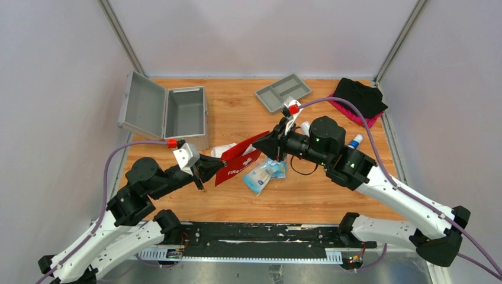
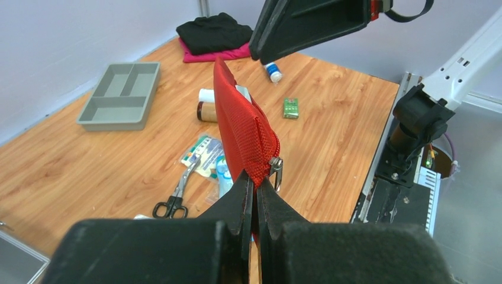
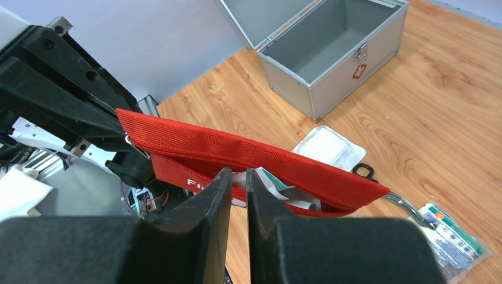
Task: Organize the medicine kit
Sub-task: Adjust the medical item in the medicine pouch.
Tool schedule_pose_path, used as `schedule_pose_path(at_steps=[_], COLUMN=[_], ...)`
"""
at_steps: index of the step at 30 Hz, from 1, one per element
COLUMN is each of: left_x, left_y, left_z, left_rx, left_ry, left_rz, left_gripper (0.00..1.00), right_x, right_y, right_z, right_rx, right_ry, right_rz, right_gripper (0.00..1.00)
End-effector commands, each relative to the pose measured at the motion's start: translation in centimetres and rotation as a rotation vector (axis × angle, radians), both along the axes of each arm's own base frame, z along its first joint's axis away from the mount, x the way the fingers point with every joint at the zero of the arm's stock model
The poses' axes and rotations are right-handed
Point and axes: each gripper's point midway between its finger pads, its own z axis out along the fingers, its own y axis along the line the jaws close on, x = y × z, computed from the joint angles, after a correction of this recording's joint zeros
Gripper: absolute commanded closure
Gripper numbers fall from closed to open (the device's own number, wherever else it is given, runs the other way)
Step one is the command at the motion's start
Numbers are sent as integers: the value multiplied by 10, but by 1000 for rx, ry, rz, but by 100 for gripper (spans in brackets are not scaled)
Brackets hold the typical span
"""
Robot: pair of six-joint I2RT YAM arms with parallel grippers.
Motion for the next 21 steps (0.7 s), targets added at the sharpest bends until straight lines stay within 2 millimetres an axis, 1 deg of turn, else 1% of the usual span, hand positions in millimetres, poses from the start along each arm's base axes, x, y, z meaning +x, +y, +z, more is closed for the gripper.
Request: schedule_pose_path(at_steps=[1, 5, 9, 21], left_x=[0, 0, 0, 0], left_y=[-4, -5, -5, -6], left_z=[6, 6, 6, 6], left_rx=[-20, -20, -20, -24], left_ry=[-17, -17, -17, -19], left_rz=[-18, -20, -22, -24], left_gripper=[100, 100, 100, 100], right_x=[5, 9, 14, 29], right_y=[8, 15, 19, 8], right_z=[12, 8, 1, -28], right_rx=[28, 38, 22, -74], right_ry=[-13, 8, 24, 30], right_rz=[18, 16, 5, -89], right_gripper=[81, 82, 82, 83])
